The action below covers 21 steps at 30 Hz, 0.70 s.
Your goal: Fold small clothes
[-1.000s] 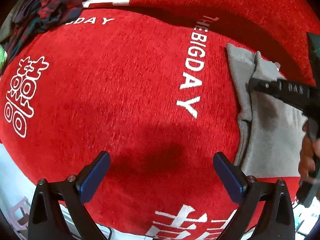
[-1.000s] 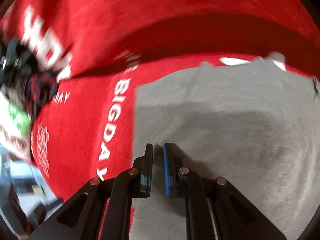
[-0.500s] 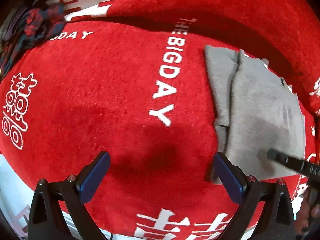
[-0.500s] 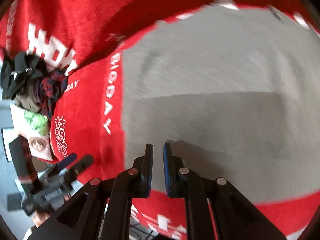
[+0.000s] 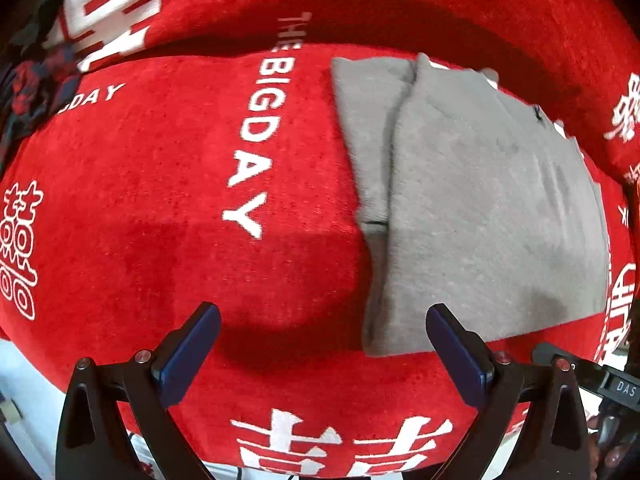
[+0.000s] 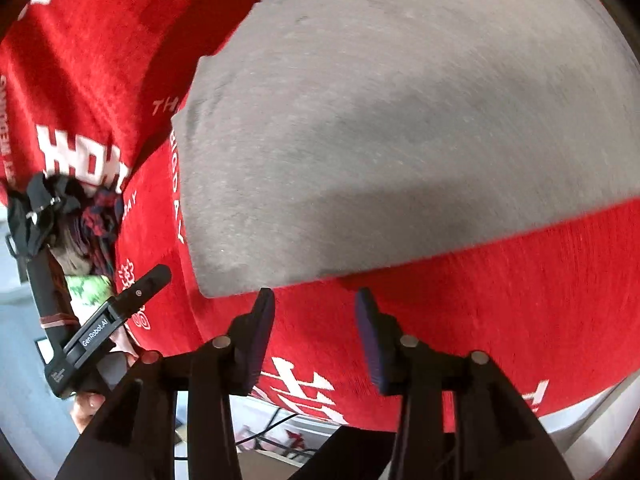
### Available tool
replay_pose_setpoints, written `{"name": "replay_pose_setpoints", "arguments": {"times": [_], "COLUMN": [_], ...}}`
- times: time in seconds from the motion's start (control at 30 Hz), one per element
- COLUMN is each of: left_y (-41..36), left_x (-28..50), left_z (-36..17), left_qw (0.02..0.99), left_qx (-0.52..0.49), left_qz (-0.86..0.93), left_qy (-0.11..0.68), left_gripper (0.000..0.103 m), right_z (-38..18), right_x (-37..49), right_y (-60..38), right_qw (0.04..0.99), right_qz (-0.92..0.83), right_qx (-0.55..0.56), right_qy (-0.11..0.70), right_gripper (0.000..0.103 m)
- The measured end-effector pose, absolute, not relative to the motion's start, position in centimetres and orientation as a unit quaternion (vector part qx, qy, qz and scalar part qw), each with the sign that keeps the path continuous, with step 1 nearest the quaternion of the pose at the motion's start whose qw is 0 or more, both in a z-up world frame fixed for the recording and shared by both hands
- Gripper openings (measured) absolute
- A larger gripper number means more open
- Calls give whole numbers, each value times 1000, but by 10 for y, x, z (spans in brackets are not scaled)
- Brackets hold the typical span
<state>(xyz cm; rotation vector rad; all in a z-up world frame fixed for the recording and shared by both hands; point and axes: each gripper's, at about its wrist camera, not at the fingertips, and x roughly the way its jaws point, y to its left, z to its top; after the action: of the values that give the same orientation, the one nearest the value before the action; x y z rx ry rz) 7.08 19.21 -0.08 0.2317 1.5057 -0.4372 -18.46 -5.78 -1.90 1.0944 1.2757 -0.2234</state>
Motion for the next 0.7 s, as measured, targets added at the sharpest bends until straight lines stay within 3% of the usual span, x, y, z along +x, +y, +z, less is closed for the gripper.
{"name": "replay_pose_setpoints", "arguments": {"times": [0.23,0.33,0.7], "left_y": [181,180,175], "left_x": [68,70,80], "left_z": [-3,-2,-14], "left_qw": [700,704,690], "left_qx": [109,97,105], "left_qz": [-206,-205,-206], "left_qy": [675,673,686], "left_gripper": [103,103,103], "right_z": [-28,-29,-40], "right_x": [-200,-201,-198], "right_y": [-59,-58,-57], "right_qw": [651,653,643], "right_qz": [-107,-107,-99], "right_qx": [523,531,577], "right_qy": [540,529,494], "right_gripper": [49,63,63]}}
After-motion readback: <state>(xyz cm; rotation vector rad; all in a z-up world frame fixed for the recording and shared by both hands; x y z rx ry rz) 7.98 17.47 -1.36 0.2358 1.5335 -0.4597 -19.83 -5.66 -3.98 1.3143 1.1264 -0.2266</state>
